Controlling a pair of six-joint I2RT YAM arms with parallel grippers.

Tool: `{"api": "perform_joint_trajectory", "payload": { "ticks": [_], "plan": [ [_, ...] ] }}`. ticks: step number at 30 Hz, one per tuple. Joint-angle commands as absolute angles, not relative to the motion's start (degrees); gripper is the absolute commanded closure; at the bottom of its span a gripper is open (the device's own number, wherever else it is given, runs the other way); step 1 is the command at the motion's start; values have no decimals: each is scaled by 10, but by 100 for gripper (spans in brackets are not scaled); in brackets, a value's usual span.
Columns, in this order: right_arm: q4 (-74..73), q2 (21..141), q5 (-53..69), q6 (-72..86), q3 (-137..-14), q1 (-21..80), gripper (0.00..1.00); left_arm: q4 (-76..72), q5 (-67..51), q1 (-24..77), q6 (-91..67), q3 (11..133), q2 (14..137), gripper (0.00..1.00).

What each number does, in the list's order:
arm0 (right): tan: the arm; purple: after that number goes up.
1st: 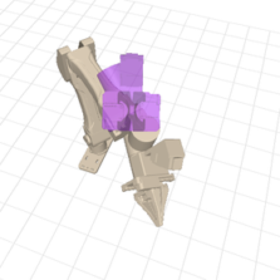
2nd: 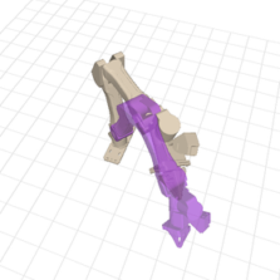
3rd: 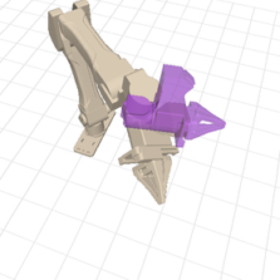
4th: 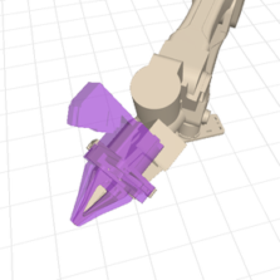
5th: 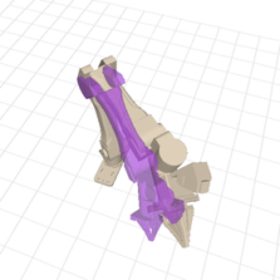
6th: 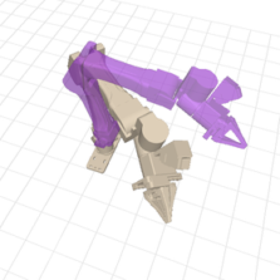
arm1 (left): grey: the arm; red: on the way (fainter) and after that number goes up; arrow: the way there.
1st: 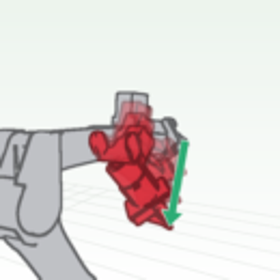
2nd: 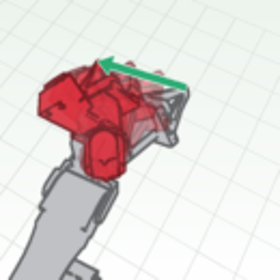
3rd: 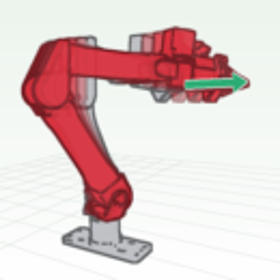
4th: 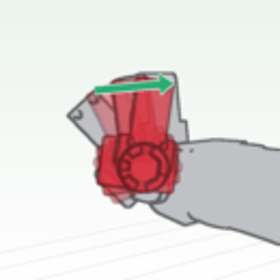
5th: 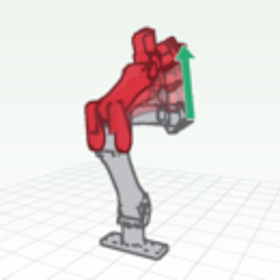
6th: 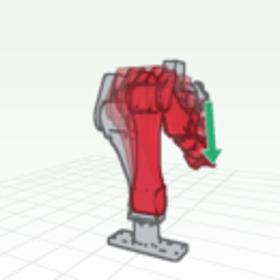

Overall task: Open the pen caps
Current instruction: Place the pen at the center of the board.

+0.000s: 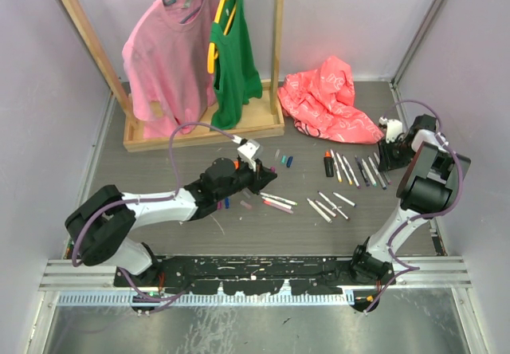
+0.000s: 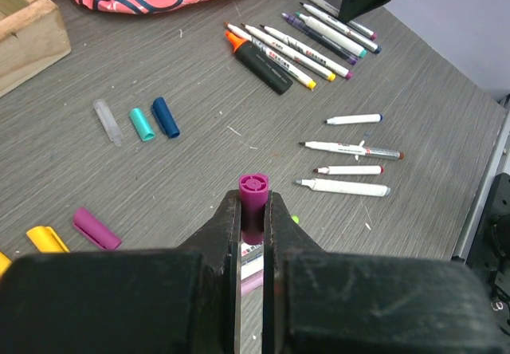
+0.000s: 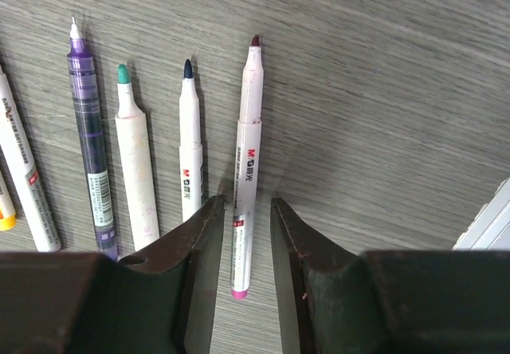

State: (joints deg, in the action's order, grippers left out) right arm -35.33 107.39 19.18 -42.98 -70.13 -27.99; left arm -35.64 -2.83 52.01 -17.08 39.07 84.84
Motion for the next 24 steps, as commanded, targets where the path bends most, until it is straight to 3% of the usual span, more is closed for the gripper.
{"api": "perform_joint_trajectory", "payload": {
  "ticks": [1, 17, 24],
  "plan": [
    [-356, 1027, 209, -433, -720, -283, 64, -371, -33, 518, -167, 410, 853, 100],
    [-357, 953, 253, -431, -705, -284, 59, -322, -61, 518, -220, 458, 892, 100],
    [-379, 849, 393, -356, -725, -285, 58, -256, -22, 538, -253, 527, 947, 100]
  ]
}}
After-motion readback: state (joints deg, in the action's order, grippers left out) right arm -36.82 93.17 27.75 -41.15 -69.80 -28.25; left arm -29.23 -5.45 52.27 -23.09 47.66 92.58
